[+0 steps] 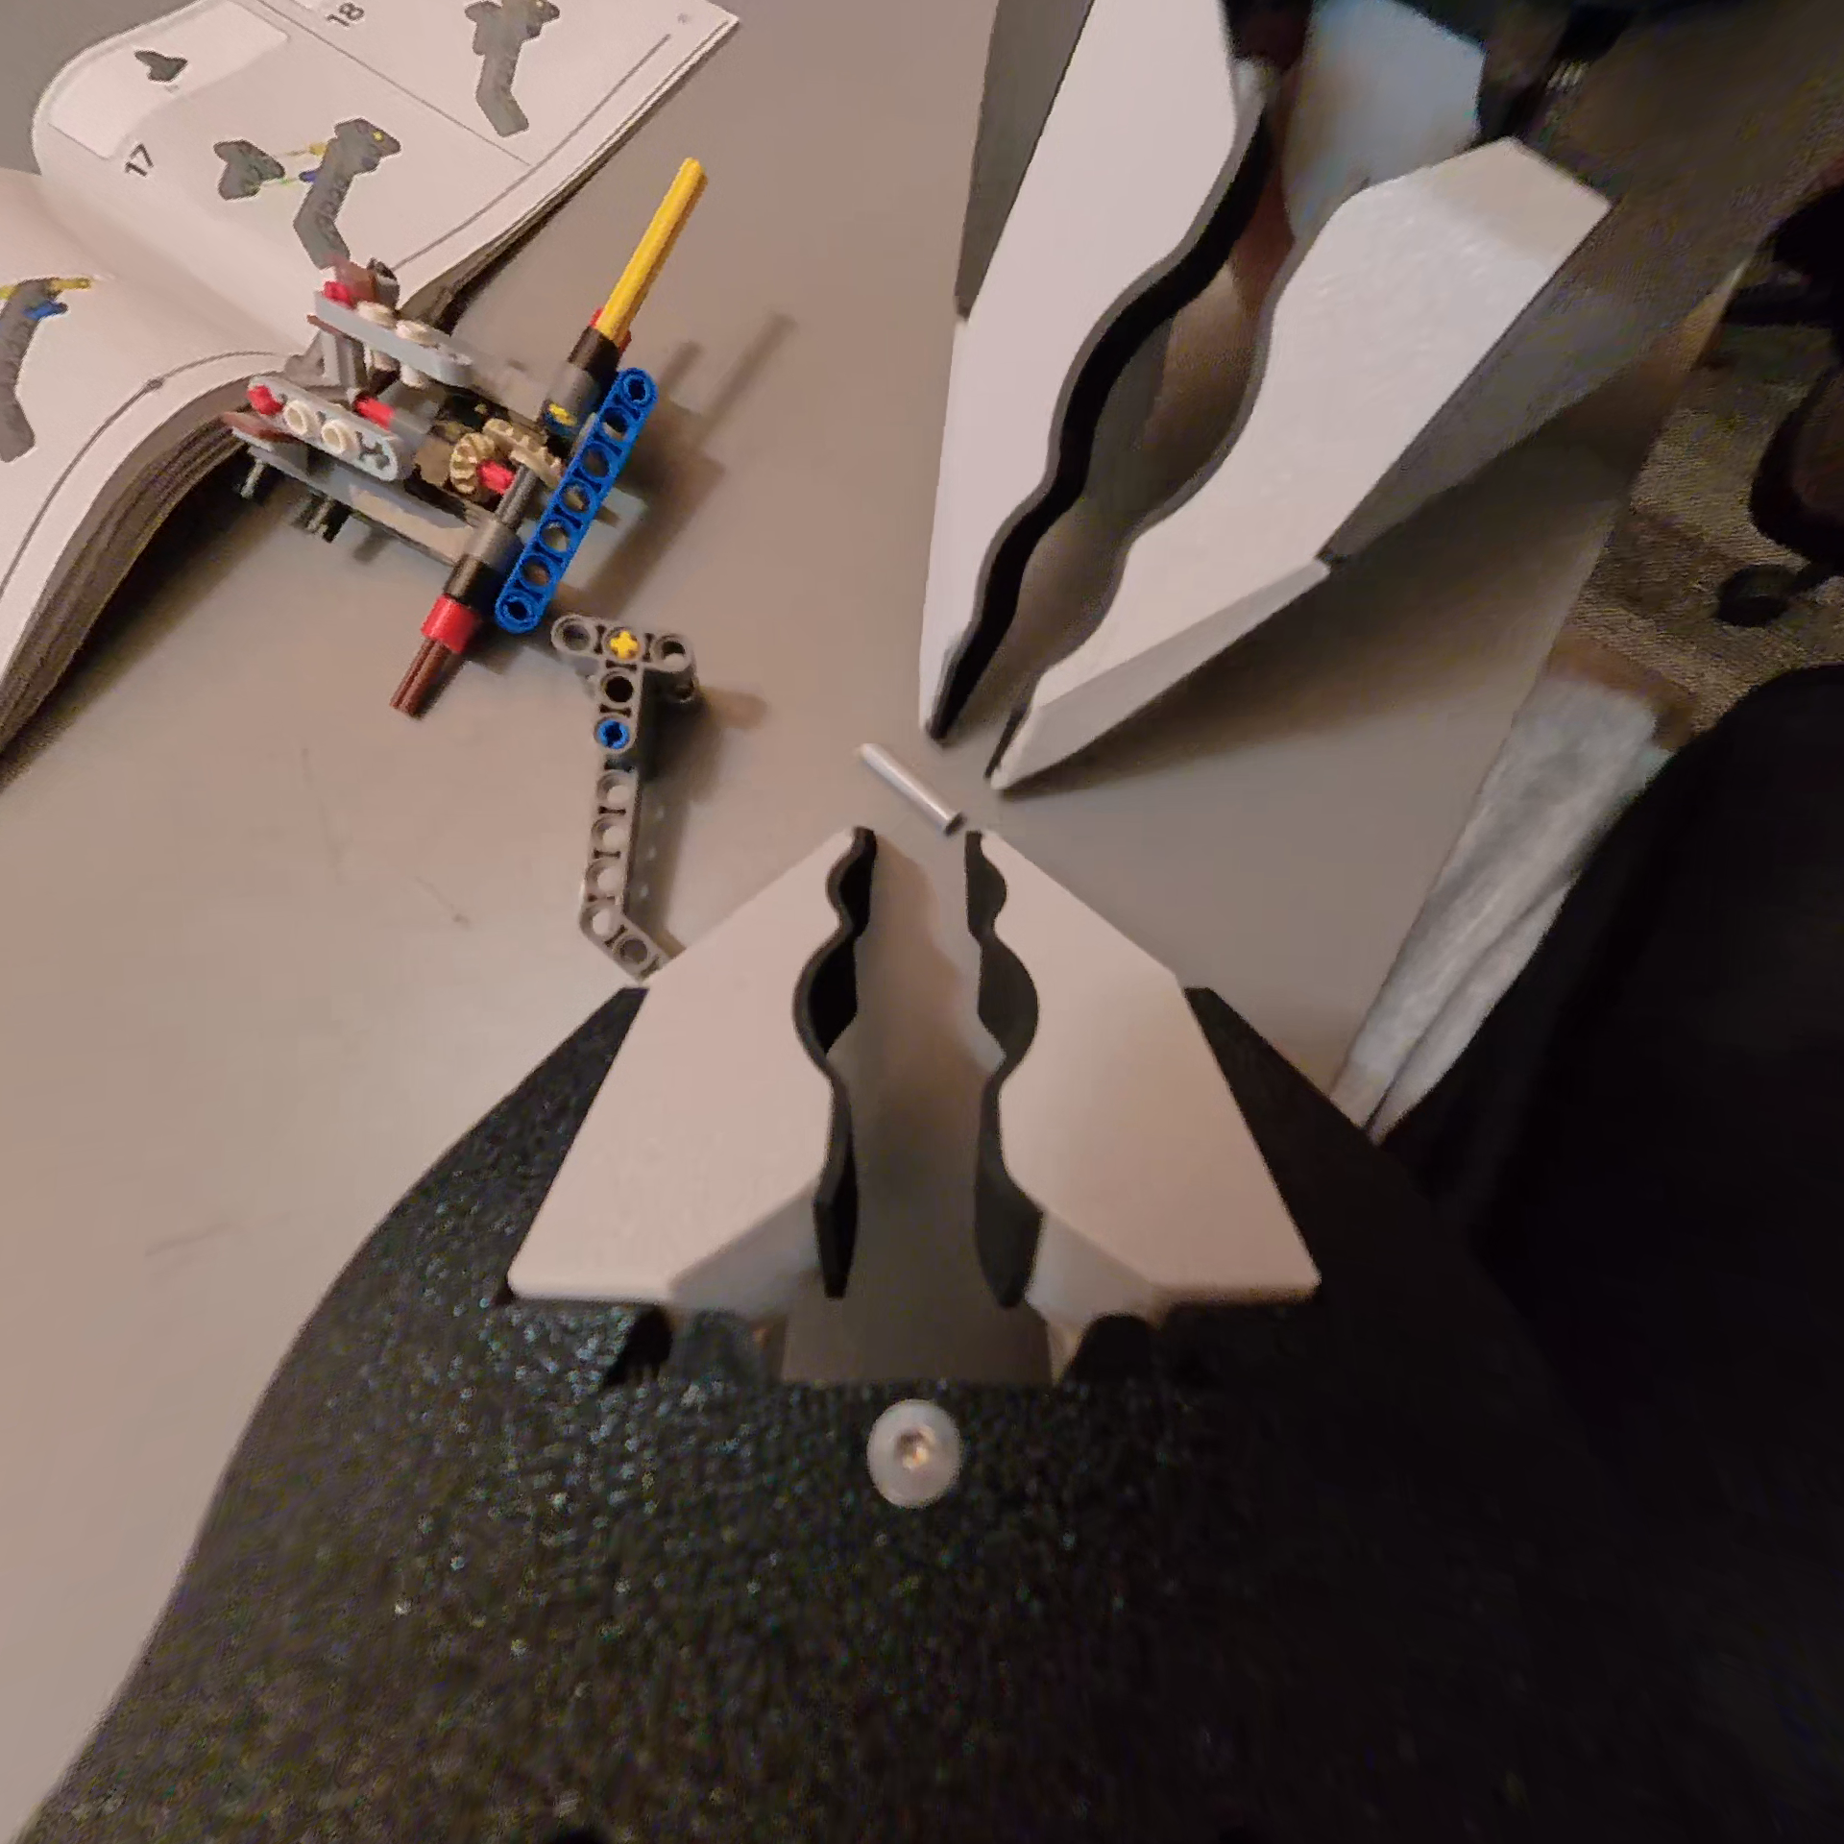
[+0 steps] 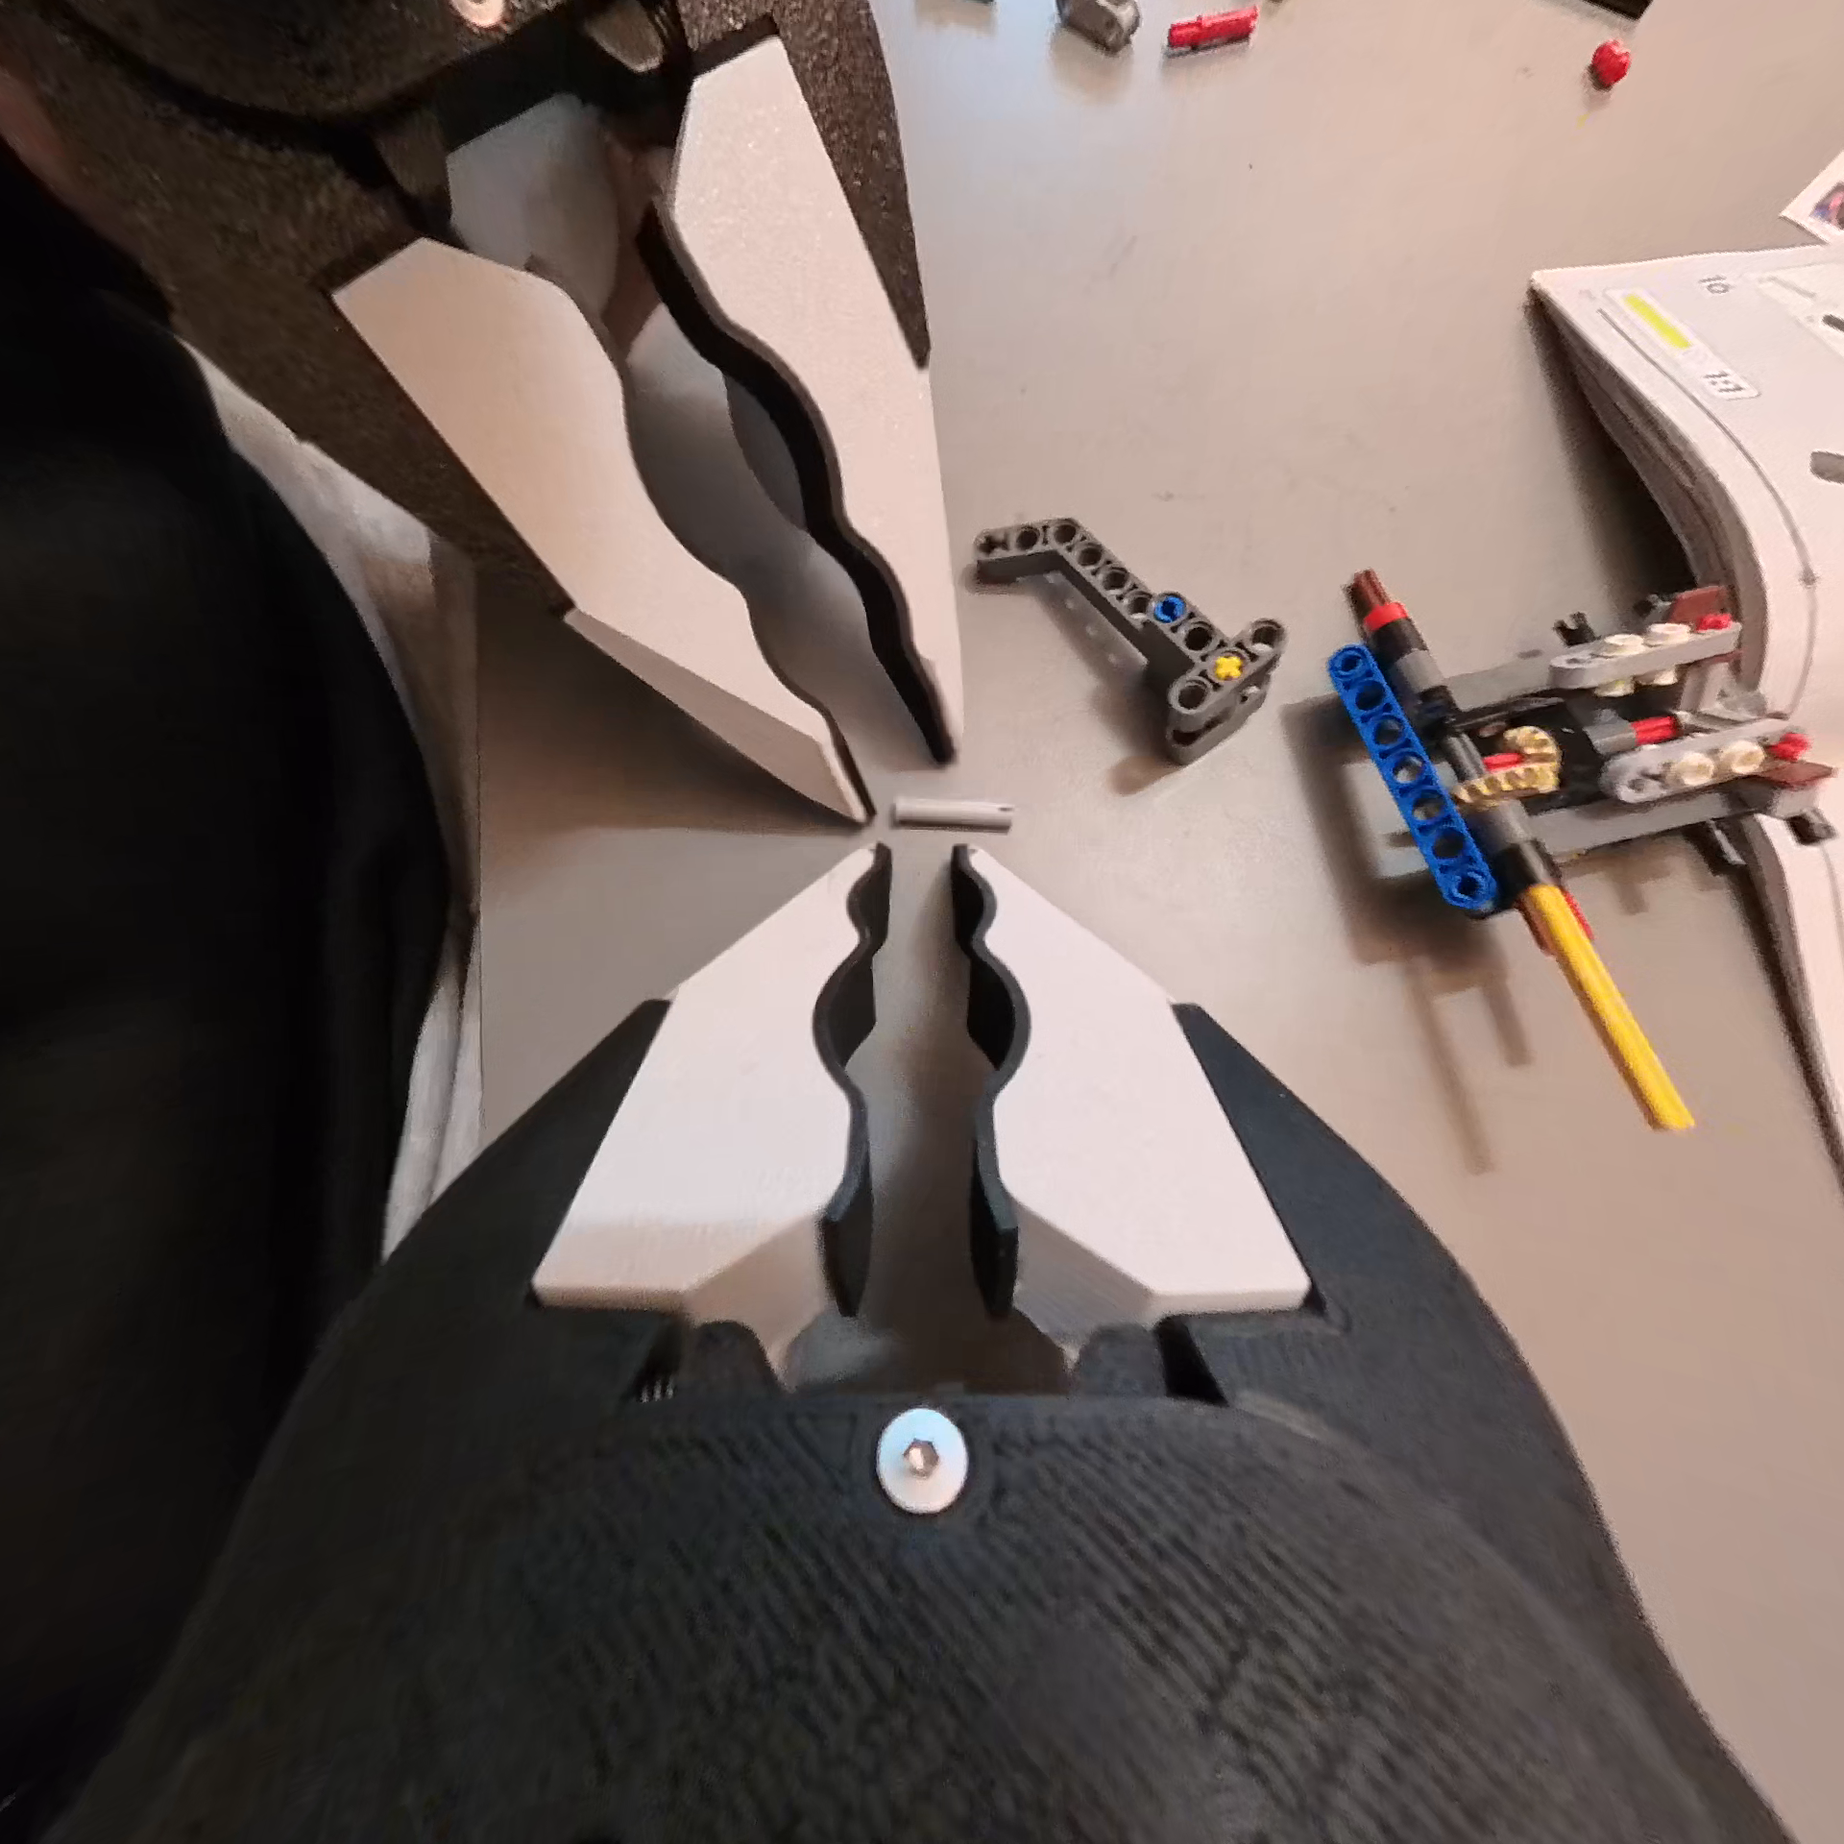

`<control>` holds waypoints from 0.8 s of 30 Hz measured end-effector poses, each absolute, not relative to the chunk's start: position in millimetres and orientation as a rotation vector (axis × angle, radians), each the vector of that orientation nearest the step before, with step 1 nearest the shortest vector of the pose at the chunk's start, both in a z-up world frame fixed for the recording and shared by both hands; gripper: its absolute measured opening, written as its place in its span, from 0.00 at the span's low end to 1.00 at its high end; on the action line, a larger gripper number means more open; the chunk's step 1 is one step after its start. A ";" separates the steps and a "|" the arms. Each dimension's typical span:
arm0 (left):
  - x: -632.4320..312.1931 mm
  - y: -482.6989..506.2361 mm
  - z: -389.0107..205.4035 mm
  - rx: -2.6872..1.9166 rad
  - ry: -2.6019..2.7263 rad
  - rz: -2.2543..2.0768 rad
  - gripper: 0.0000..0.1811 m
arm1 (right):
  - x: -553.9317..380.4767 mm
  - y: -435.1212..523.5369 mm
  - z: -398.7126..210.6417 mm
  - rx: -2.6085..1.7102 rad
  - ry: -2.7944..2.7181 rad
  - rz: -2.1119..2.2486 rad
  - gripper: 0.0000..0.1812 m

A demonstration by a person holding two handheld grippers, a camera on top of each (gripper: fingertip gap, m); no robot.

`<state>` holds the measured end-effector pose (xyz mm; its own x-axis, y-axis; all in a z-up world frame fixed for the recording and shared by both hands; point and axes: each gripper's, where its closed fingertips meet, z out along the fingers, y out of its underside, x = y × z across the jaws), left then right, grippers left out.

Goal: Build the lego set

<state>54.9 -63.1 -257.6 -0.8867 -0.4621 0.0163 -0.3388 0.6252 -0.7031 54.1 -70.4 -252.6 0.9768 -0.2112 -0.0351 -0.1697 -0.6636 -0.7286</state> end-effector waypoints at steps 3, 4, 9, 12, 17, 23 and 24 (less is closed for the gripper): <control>56.3 -65.1 -256.7 -0.706 2.670 -1.105 0.10 | 65.0 -74.6 -242.8 -2.261 0.260 -0.123 0.04; 55.4 -67.5 -256.0 -0.721 2.671 -1.120 0.10 | 67.3 -74.5 -241.5 -2.250 0.256 -0.126 0.03; 57.2 -75.4 -257.2 -0.761 2.648 -1.126 0.04 | 71.3 -72.5 -253.9 -2.311 0.195 -0.146 0.04; 60.6 -72.5 -257.6 -0.749 2.625 -1.098 0.03 | 72.1 -70.6 -254.6 -2.315 0.164 -0.165 0.04; 62.6 -64.5 -256.2 -0.622 2.644 -1.087 0.01 | 74.4 -69.9 -252.1 -2.307 -0.001 -0.276 0.10; 70.2 -58.5 -239.7 -0.597 2.661 -1.153 0.01 | 77.7 -57.6 -245.1 -2.285 -0.228 -0.531 0.06; 71.7 -58.8 -235.9 -0.608 2.659 -1.179 0.01 | 82.3 -57.3 -243.8 -2.286 -0.240 -0.602 0.03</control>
